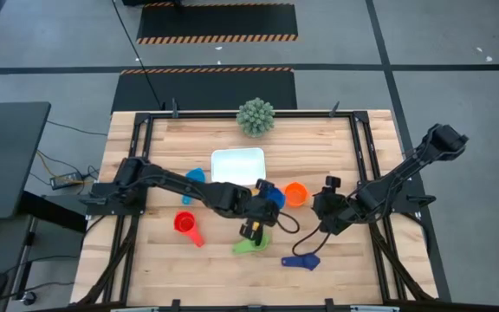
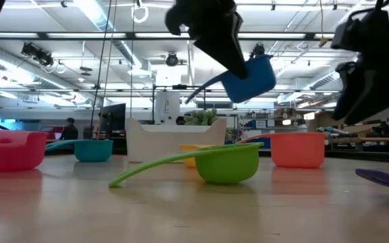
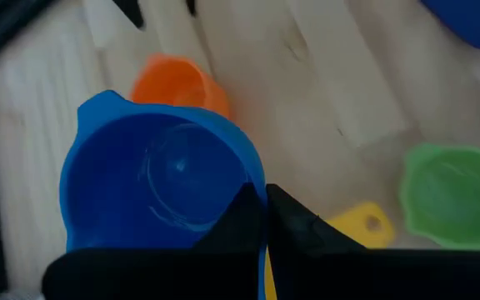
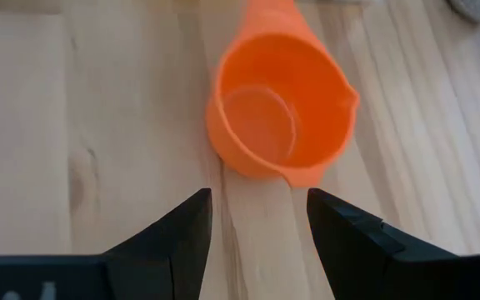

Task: Nest measuring cups in basket
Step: Stack the blue nesting cup on the orange nesting cup, then move the top blue nesting cup to the middle

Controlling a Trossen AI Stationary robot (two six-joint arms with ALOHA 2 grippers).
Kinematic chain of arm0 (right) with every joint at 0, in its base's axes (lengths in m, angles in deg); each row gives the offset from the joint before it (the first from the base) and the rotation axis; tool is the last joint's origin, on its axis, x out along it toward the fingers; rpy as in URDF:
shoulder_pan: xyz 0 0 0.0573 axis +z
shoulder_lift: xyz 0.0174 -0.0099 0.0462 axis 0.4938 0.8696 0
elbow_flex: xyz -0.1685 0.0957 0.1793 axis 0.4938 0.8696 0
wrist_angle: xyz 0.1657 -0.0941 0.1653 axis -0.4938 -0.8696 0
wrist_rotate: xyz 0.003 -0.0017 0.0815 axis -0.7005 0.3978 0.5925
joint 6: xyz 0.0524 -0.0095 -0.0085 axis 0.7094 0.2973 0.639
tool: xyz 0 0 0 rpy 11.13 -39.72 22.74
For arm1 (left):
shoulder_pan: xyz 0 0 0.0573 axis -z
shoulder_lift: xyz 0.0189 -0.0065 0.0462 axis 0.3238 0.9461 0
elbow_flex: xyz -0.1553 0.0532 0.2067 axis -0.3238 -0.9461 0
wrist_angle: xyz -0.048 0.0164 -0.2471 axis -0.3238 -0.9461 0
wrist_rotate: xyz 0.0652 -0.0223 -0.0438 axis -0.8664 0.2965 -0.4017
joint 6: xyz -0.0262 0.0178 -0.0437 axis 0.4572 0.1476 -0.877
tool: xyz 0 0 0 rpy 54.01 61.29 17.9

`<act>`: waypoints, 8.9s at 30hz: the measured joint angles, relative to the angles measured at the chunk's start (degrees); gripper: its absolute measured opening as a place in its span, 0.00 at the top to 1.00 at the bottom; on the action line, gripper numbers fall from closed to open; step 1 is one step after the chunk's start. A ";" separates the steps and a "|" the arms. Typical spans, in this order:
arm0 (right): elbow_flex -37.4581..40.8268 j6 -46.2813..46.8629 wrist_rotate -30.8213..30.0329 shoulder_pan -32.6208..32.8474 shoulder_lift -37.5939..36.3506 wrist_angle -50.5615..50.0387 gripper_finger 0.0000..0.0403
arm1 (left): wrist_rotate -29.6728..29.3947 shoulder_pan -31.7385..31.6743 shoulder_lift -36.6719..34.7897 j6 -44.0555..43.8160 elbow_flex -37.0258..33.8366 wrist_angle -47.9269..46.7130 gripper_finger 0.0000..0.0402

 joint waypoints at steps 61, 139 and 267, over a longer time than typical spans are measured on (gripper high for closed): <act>27.23 -10.77 4.81 -11.30 -2.20 60.19 0.41 | 14.24 -8.65 7.11 14.70 -0.03 16.65 0.98; 25.26 -15.62 2.30 -24.82 -4.48 48.63 0.44 | 0.07 -11.50 9.68 16.97 0.03 6.12 0.33; 9.81 -26.13 4.25 -2.72 -15.35 36.67 0.48 | -8.26 13.35 -1.11 -32.64 -0.19 -31.96 0.57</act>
